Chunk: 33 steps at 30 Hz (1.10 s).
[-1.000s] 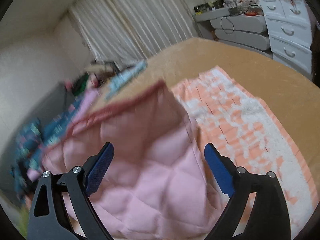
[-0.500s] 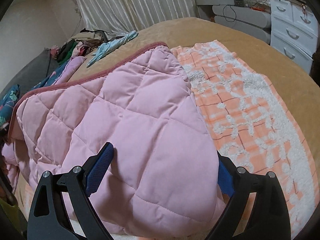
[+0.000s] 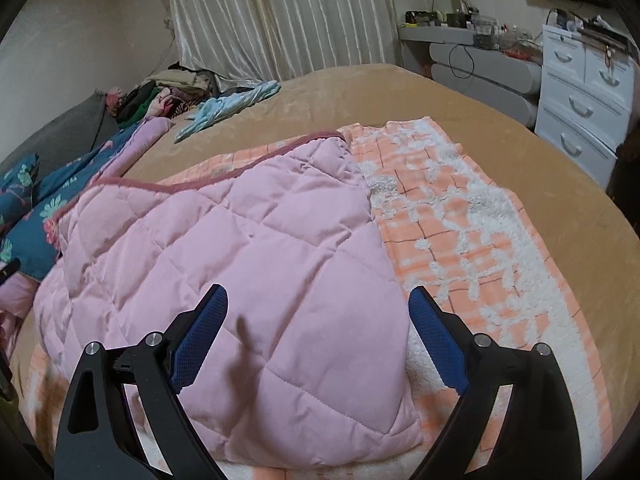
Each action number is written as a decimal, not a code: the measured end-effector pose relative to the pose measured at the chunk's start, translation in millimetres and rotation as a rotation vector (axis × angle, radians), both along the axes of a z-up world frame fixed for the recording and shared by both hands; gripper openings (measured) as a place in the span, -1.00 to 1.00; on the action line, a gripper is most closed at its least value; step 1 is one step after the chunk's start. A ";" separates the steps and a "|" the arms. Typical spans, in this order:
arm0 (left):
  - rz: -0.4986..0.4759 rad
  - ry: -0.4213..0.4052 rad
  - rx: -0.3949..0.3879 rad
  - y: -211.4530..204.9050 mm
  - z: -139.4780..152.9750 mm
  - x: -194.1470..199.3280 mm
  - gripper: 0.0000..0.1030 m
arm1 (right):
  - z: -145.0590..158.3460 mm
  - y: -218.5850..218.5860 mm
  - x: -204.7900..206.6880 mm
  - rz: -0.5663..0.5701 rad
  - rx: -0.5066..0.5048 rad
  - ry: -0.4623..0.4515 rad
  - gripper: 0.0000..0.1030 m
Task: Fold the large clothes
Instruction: 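Fold the held hem toward the collar with both grippers, then lay the folded hem over the collar and open both grippers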
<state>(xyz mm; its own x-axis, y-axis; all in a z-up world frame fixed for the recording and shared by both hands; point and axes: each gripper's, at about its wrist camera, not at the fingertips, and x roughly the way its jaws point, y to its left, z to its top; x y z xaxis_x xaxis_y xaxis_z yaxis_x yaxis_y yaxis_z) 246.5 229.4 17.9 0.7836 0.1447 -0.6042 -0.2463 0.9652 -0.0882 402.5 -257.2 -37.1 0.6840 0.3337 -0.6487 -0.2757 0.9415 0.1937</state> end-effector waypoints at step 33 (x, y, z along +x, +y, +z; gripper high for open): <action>0.020 0.018 0.000 -0.6 -21.5 61.5 -0.74 | 13.6 24.4 38.1 -0.063 -0.137 -0.155 -0.77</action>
<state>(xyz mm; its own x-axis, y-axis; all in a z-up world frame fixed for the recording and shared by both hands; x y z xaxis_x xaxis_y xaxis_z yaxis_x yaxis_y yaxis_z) 308.0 228.8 -3.6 0.7696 0.1603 -0.6181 -0.2669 0.9601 -0.0833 440.6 -232.8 -23.5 0.7958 0.2030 -0.5705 -0.2316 0.9725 0.0229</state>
